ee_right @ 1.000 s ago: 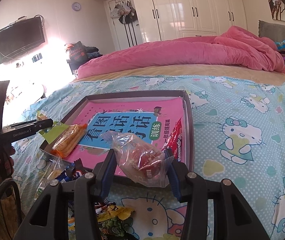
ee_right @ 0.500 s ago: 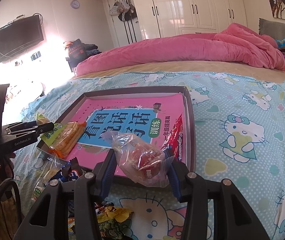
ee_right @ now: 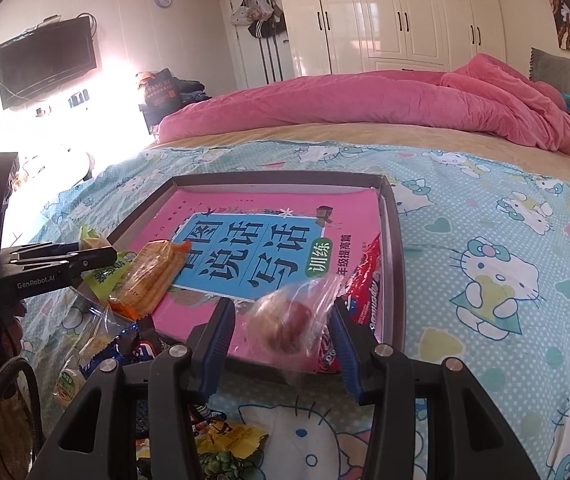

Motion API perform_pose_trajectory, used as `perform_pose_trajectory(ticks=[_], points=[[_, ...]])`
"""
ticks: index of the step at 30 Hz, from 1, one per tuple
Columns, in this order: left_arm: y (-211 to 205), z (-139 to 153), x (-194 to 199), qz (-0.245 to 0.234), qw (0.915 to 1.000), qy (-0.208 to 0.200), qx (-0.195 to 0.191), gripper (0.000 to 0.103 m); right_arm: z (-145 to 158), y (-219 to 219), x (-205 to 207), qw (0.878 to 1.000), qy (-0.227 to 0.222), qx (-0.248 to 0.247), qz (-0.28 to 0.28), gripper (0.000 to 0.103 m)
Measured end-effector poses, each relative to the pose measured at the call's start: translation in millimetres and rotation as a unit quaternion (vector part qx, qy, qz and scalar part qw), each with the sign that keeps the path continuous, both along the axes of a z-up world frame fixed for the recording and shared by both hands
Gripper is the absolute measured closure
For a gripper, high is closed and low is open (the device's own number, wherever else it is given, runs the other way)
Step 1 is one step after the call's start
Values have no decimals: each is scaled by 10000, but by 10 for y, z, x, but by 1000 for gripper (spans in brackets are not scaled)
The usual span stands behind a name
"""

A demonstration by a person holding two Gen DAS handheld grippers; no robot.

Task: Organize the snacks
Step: 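Carry the green bag into the tray with left tool while right tool carries candy bag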

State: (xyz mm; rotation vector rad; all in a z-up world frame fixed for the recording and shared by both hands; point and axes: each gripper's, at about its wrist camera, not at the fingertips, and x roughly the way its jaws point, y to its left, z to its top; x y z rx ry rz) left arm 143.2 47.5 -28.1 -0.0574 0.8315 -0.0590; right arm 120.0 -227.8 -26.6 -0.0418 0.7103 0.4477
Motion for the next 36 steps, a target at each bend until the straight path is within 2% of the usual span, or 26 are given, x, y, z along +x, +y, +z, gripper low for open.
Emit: perform_pose_trajectory(ticks=[14,30,32,36], points=[[-28,-51,4,-115,9997,150,-136,64,-78,91,-14,9997,112,-124,204,55],[-15,-20,-12,-95,9997,147,-176,63,-55,38,-33,9999,115,-30,104,55],[-12,-14,-15,-91,9997,143,-187,62,-52,26,-34,9999,113,-12,92,55],[-11,6,-20,-71,9997,127,-208,52,-46,11,-28,9999,124,20,67,55]])
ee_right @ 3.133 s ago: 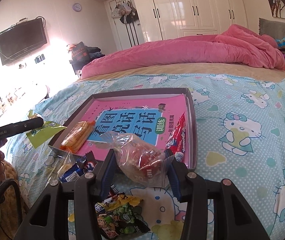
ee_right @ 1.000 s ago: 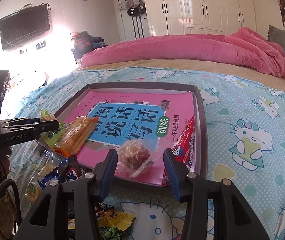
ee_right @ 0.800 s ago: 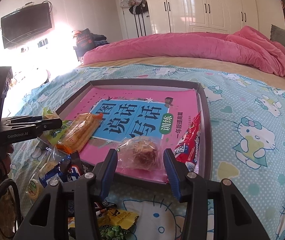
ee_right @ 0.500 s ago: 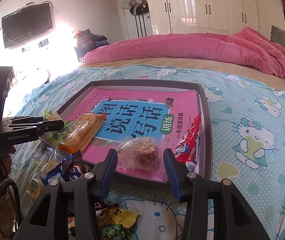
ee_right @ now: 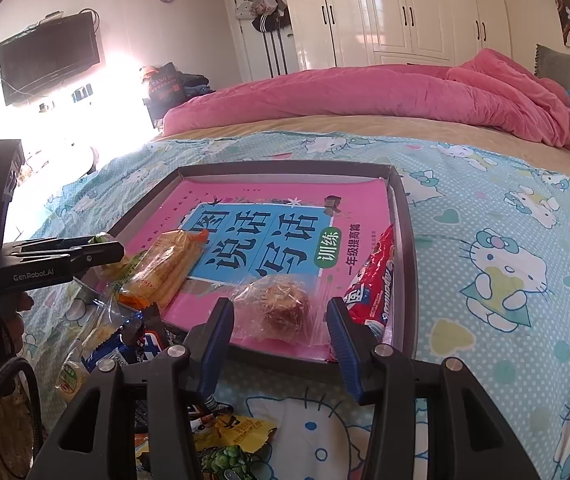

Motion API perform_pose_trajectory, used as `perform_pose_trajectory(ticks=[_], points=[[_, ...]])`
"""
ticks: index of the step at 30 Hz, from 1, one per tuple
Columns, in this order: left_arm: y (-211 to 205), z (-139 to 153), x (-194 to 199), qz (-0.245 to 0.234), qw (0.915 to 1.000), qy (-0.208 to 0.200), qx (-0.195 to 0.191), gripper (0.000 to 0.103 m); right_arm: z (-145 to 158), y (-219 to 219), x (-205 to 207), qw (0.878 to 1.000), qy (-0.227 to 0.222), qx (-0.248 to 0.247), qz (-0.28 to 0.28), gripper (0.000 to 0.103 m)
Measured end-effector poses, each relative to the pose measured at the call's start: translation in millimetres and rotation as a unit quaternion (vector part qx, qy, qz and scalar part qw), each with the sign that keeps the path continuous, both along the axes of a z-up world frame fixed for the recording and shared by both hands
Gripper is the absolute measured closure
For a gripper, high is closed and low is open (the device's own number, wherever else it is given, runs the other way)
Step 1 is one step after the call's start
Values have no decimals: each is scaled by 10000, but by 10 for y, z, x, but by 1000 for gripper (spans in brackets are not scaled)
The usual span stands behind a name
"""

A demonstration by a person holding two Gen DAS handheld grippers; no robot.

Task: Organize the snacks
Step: 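Carry the green bag into the tray with left tool while right tool carries candy bag, then release both bags in the tray and pull both tools back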

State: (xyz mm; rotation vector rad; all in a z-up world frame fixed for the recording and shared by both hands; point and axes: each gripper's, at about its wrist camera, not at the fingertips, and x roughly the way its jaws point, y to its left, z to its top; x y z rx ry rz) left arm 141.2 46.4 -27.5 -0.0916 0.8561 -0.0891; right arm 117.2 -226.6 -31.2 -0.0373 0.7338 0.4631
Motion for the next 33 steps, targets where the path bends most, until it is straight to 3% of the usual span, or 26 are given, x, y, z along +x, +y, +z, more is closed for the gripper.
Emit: perform_pose_trajectory(ticks=[33], points=[[160,222,-88,367,9984,-373,-205,30,103,-133,-24,9991,-108,294,-298,39]])
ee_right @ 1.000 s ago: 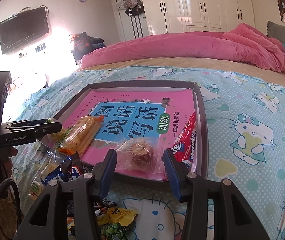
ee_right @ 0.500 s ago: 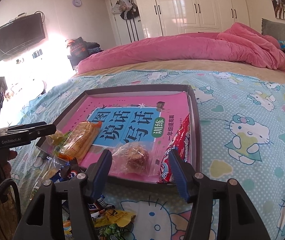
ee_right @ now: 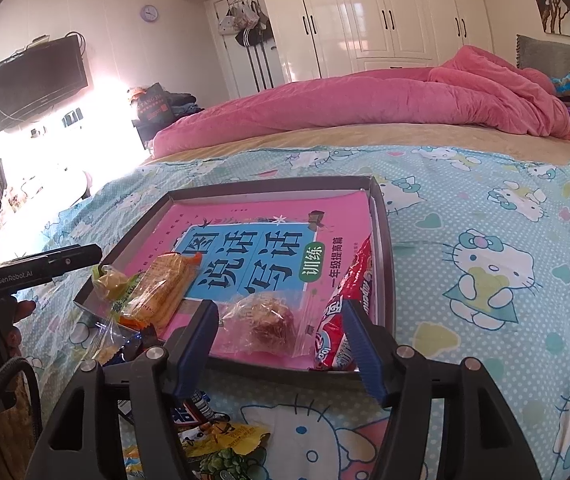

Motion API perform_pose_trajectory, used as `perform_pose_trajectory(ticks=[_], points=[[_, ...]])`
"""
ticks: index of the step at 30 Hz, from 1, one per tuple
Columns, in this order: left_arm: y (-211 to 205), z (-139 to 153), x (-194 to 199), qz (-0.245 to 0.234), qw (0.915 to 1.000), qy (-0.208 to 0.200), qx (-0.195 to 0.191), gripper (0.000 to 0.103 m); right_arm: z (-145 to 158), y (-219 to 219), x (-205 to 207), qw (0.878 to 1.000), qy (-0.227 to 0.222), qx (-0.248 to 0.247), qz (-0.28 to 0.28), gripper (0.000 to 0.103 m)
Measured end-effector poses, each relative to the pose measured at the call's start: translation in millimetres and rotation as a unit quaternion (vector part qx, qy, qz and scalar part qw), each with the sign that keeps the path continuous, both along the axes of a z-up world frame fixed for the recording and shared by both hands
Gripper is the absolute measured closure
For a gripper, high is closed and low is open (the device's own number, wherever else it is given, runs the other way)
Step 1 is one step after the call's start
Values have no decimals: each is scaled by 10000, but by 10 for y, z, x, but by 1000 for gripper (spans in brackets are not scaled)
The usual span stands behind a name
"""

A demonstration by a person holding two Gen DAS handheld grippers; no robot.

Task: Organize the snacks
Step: 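Release both bags in the tray and pull both tools back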

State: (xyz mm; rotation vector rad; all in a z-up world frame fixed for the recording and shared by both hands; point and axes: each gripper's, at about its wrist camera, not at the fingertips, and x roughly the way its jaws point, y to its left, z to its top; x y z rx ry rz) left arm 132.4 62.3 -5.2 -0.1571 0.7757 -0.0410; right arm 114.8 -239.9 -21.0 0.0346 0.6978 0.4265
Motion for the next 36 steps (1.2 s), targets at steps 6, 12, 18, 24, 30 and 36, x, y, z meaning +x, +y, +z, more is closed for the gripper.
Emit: perform_pose_trajectory(ticks=[6,12,18,24,30,36], points=[[44,44,-19,139,9999,-83,-24,27,17,-21,-4,10000,-36,21,-29,38],[80,67,-37,172,9997,-98,-124,25,39,-33,-15,9999,-89,24,-53,36],[45,98,-83,75,9998,-115,-115,25,56,-42,-28,9999,-135,42,-52,35],[-17,132,-157,-92,9998,-112,-106,25,75,-33,-45,9999,-152,36,2,34],[-58,160,-226,-184,9997,-107,-118,25,113,-41,-106,9998,-193,28,32,34],[-85,190,-297,-226,9996,-117,-100,25,157,-44,-175,9997,-234,20,31,34]])
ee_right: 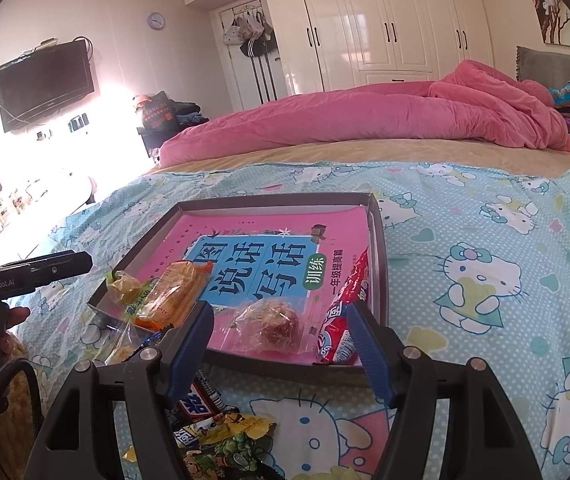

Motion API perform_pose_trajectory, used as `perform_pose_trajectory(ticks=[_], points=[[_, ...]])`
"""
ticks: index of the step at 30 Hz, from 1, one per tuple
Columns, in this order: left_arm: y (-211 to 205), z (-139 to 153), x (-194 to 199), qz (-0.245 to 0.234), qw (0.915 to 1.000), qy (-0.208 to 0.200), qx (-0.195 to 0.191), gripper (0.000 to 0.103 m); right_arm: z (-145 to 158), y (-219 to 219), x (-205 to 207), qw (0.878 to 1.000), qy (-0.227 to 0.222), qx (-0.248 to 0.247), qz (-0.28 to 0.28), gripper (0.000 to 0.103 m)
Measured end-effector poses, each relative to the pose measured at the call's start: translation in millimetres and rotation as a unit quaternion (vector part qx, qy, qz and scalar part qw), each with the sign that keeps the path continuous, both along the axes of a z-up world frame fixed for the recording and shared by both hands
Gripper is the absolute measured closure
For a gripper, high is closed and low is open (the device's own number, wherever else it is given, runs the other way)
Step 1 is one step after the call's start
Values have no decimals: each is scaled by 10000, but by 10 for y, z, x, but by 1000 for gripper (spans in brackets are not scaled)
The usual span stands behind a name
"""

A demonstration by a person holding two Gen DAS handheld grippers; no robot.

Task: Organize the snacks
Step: 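Release both bags in the tray and pull both tools back, then grasp the Snickers bar with right tool while left tool grasps clear pastry bag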

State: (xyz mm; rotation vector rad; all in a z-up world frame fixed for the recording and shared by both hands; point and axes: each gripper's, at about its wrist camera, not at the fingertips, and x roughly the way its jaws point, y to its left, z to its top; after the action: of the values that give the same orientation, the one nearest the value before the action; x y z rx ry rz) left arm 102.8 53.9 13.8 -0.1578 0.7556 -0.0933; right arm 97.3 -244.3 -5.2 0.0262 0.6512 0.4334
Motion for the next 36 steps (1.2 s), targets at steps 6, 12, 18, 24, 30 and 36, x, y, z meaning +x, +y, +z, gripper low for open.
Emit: perform_pose_trajectory(ticks=[6,12,18,24,30,36], points=[[-48,35,-72,-56,10000,-19,42,25,48,-12,-59,10000,-49,-5,1,34],[-76,57,-125,-72,9999,-19,80,25,85,-26,-110,10000,-83,-11,-2,34],[-109,77,-179,-99,9999,-3,111,25,127,-15,-160,9999,-124,-40,29,34],[-133,86,-221,-134,9998,30,122,25,163,10,-217,9998,-129,-33,117,34],[-145,78,-256,-152,9998,93,118,25,186,65,-271,9996,-143,-77,244,34],[-158,69,-297,-182,9996,170,102,25,193,136,-325,9987,-144,-130,466,34]])
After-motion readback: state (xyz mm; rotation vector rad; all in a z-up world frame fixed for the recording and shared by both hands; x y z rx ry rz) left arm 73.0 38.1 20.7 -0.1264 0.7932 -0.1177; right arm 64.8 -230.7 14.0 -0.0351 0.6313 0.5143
